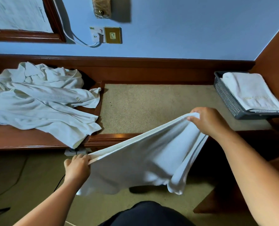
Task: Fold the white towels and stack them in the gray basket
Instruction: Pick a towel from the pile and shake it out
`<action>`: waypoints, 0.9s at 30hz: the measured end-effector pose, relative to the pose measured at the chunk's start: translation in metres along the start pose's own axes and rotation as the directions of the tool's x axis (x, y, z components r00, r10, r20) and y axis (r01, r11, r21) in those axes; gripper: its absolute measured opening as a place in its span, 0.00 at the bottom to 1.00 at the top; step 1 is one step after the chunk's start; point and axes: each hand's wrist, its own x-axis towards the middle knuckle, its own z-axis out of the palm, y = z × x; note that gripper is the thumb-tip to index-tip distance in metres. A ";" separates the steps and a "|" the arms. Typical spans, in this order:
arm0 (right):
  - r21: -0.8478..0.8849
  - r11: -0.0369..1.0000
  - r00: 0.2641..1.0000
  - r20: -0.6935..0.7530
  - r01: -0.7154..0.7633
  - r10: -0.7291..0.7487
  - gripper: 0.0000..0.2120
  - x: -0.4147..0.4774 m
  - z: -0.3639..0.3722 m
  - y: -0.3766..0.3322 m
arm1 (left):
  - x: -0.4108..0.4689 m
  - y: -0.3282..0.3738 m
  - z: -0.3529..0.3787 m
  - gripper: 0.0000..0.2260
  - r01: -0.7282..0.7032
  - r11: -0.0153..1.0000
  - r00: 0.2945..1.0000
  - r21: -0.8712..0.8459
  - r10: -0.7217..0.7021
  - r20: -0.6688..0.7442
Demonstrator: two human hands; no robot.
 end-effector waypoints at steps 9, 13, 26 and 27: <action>0.751 0.381 0.617 0.044 -0.539 0.785 0.18 -0.022 0.091 0.095 | -0.002 -0.042 -0.022 0.11 0.073 0.969 0.993 -0.235 -0.092 -0.074; 0.798 0.014 0.387 0.277 -0.603 0.880 0.16 -0.038 0.112 0.112 | 0.002 -0.019 -0.036 0.12 0.134 0.860 0.962 -0.492 -0.233 -0.145; 0.994 -0.078 0.563 0.105 -0.073 0.820 0.14 0.107 0.010 0.146 | 0.156 0.156 -0.141 0.19 -0.029 -0.436 0.867 -0.900 -0.458 0.194; 0.997 0.001 0.535 0.042 -0.080 0.844 0.11 0.124 -0.001 0.144 | 0.175 0.164 -0.147 0.19 -0.045 -0.401 0.872 -0.915 -0.463 0.160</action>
